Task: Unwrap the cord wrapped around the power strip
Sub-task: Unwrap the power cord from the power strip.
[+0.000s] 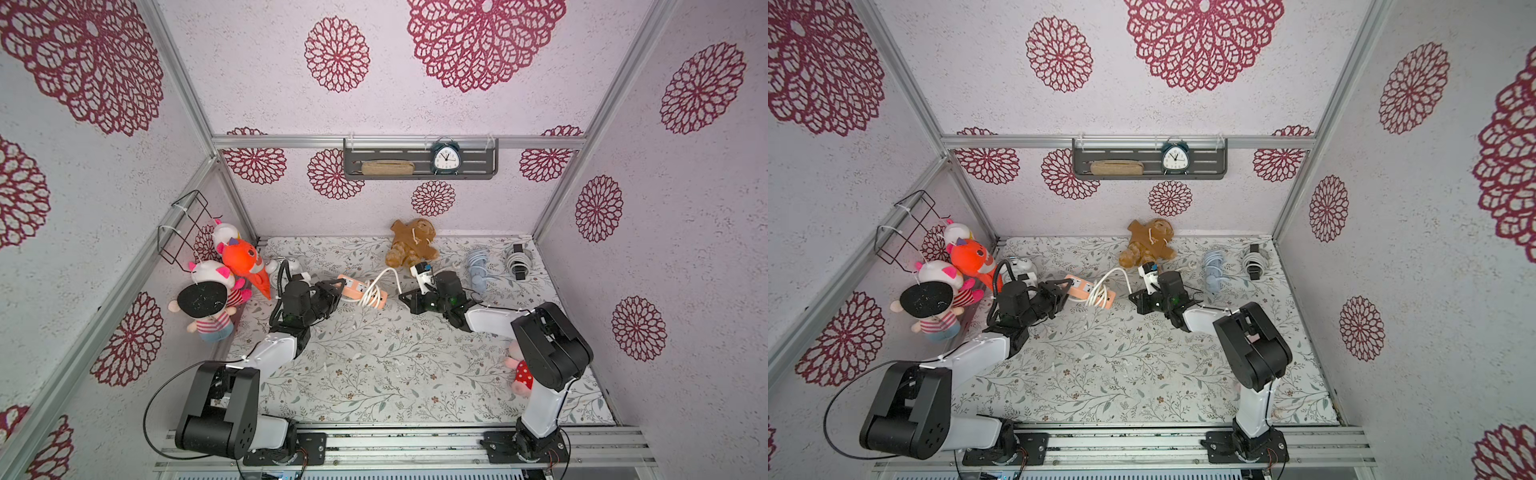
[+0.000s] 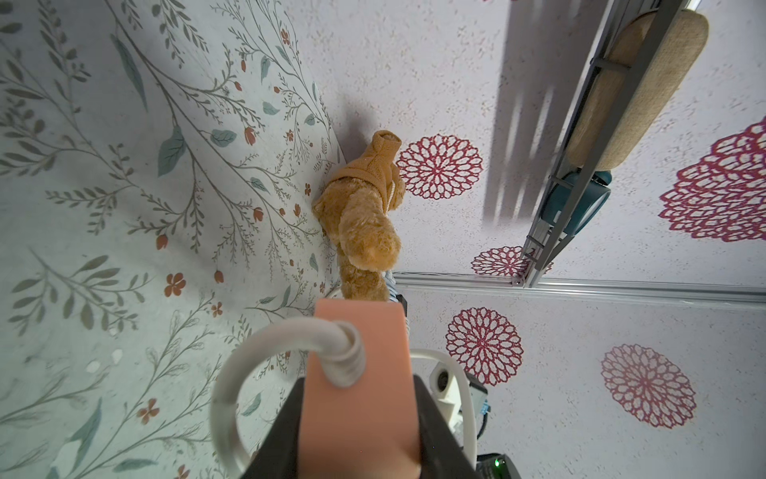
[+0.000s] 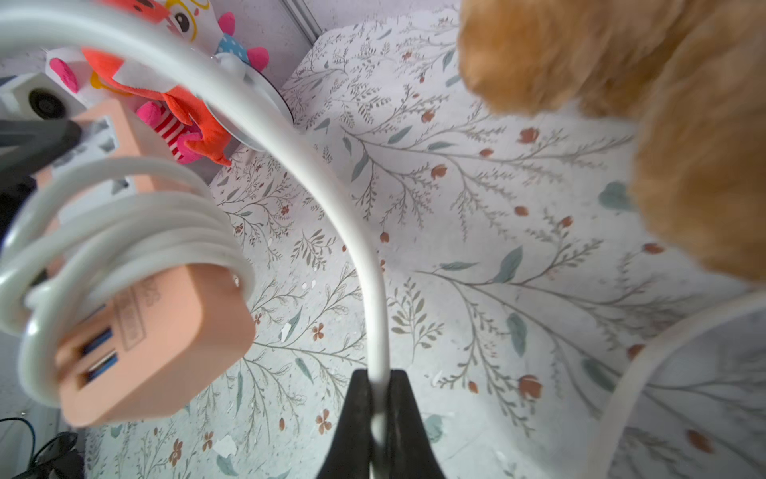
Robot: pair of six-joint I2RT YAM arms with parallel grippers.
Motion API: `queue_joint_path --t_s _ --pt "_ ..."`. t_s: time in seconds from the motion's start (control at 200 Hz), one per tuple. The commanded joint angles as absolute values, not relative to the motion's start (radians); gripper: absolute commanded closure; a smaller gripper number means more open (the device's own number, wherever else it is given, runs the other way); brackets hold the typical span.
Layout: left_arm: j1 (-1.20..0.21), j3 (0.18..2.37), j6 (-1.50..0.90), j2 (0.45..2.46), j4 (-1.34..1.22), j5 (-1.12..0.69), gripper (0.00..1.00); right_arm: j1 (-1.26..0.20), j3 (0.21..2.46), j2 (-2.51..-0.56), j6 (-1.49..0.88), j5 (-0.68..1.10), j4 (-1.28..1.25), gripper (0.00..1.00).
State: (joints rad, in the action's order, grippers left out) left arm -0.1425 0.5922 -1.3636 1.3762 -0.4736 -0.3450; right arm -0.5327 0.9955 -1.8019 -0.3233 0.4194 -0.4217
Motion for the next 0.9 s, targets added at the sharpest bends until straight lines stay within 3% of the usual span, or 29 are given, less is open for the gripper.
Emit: queue_joint_path --t_s 0.0,0.22,0.405,0.755,0.876,0.896 --pt "-0.092 0.566 -1.396 1.354 -0.546 -0.275 1.00 -0.522 1.007 -1.671 -0.187 0.461 -0.333 1.00" --pt "-0.077 0.694 -1.478 1.517 -0.718 -0.212 1.00 -0.523 0.794 -1.494 -0.116 0.420 -0.230 1.00" --pt "-0.055 0.738 -1.571 1.615 -0.871 -0.265 1.00 -0.492 0.698 -1.485 -0.143 0.296 -0.175 1.00" --pt "0.019 0.640 -1.600 1.497 -0.855 -0.444 1.00 -0.399 0.710 -1.641 -0.186 0.203 -0.106 1.00" --pt "0.035 0.656 -1.517 1.447 -0.723 -0.559 1.00 -0.387 0.716 -1.604 -0.141 0.269 -0.063 1.00" --pt "0.035 0.662 -1.499 1.442 -0.697 -0.575 1.00 -0.387 0.718 -1.590 -0.130 0.288 -0.057 0.94"
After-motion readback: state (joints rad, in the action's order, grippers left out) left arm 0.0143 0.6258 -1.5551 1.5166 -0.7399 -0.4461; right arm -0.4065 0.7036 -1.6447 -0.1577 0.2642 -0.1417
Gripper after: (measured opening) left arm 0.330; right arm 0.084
